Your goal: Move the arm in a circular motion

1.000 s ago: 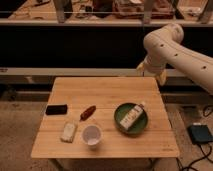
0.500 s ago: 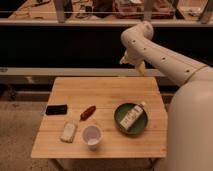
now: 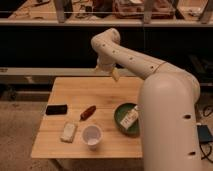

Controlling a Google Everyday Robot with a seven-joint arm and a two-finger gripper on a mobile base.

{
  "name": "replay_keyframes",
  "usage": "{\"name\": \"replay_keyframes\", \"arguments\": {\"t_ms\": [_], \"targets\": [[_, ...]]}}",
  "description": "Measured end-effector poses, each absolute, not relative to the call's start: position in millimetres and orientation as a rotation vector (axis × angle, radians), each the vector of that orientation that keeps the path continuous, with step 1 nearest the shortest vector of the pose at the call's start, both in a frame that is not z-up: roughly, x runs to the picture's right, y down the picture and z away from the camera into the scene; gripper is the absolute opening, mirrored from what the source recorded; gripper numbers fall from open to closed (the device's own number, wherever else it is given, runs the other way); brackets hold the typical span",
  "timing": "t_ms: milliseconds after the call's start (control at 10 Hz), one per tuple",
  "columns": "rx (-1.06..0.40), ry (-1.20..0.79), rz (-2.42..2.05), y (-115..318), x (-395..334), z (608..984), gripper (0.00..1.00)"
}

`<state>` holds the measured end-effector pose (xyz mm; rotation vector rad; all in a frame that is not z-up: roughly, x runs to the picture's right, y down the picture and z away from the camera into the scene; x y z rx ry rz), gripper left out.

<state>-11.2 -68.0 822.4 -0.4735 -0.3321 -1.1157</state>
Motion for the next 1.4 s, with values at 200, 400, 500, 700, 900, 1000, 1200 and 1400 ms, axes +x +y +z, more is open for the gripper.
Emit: {"name": "replay_keyframes", "arguments": {"t_ms": [200,400,500,700,900,1000,1200,1400], "targets": [[-0.495,-0.463,-1.221,-34,-51,789,0.8],[-0.478,-0.604,-1.346,4,-75,732,0.8],[-0.474,-0.648,-1.391,19,-76,710,0.8],[-0.512,-0.724,-1.491,67,-51,654,0.8],[-0.582,-0.698,-1.46,89,1,629,0.8],[-0.624,-0.63,-1.397,89,47,620,0.8],[-0.647,-0.487,-1.288,69,116,614,0.8],[-0.617,-0.347,-1.174,30,173,625,0.8]]}}
